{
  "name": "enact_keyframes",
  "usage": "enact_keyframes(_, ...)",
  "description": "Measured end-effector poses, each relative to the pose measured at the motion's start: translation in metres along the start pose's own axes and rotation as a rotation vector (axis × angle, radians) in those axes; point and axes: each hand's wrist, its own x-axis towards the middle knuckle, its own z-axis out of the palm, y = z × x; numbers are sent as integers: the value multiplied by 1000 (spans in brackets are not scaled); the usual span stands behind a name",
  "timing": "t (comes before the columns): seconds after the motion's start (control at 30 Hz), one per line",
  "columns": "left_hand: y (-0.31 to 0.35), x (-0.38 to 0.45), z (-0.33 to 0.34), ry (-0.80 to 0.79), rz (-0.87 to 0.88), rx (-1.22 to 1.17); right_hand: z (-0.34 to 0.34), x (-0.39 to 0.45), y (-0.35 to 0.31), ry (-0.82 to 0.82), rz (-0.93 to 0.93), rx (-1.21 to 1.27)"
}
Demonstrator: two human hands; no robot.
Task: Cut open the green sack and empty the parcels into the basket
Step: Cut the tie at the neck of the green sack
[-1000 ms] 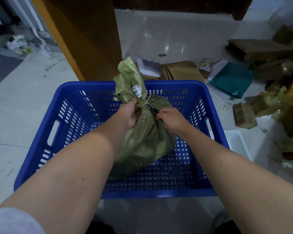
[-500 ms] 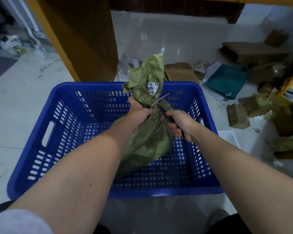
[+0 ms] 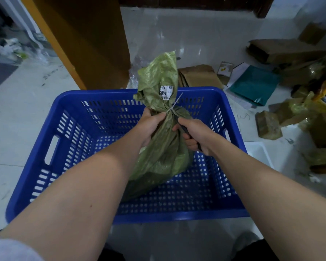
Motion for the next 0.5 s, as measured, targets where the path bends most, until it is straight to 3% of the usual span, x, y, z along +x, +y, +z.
enact_keyframes(0.5,5,-5,9,-223,-273,-168,3,11,-3,-1,-42,19)
